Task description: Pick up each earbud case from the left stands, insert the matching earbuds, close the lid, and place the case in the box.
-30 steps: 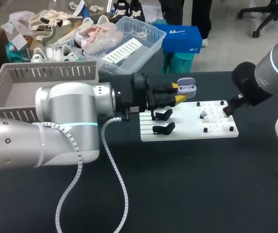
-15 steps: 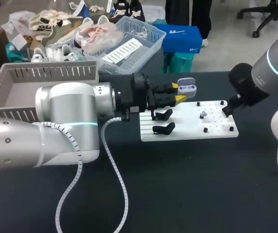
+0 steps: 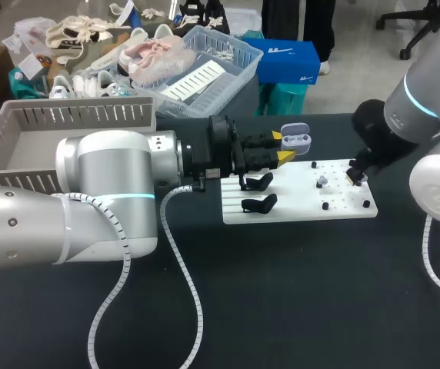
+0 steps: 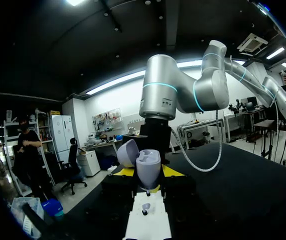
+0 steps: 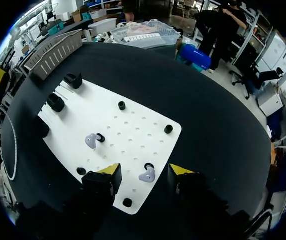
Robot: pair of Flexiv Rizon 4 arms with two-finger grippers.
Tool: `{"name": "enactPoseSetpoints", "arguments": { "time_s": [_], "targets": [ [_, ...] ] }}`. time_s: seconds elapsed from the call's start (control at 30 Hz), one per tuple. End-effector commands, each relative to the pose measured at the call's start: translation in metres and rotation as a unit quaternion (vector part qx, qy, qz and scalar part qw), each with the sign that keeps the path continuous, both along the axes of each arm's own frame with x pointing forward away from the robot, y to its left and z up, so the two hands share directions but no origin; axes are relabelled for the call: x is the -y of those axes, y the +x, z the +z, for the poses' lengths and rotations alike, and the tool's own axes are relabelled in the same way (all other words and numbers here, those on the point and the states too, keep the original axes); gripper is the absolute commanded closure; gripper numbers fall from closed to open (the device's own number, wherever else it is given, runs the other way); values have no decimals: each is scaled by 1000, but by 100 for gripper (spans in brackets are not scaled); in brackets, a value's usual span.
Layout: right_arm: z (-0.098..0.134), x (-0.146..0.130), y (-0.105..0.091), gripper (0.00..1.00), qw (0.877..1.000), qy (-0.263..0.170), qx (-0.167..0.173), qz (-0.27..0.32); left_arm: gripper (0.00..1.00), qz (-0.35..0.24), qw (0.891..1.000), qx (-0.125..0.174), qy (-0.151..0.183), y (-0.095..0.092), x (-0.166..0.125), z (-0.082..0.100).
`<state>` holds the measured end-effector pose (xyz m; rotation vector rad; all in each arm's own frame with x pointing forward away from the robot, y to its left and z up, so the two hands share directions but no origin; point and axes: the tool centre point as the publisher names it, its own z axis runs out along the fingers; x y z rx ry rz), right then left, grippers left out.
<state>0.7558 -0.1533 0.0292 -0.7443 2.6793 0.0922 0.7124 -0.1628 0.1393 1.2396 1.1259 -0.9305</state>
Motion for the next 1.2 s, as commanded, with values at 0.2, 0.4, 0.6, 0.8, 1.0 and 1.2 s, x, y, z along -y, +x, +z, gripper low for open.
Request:
{"name": "enactPoseSetpoints", "arguments": {
  "time_s": [0.2, 0.4, 0.6, 0.8, 1.0, 1.2],
  "targets": [
    [4, 0, -7, 42, 1000, -5, -5, -6, 100, 2, 1000, 1, -1, 0, 1, -1],
    [2, 0, -12, 44, 1000, -4, -6, -9, 100, 2, 1000, 1, -1, 0, 1, -1],
    [0, 1, -12, 50, 1000, -2, -5, -14, 100, 2, 1000, 1, -1, 0, 1, -1],
    [0, 5, -14, 52, 1000, -3, -7, -14, 100, 2, 1000, 1, -1, 0, 1, -1],
    [-1, 8, -14, 54, 1000, -4, -9, -16, 100, 2, 1000, 1, -1, 0, 1, -1],
    [-3, 8, -11, 56, 1000, -3, -11, -15, 100, 2, 1000, 1, -1, 0, 1, -1]
  ]
}}
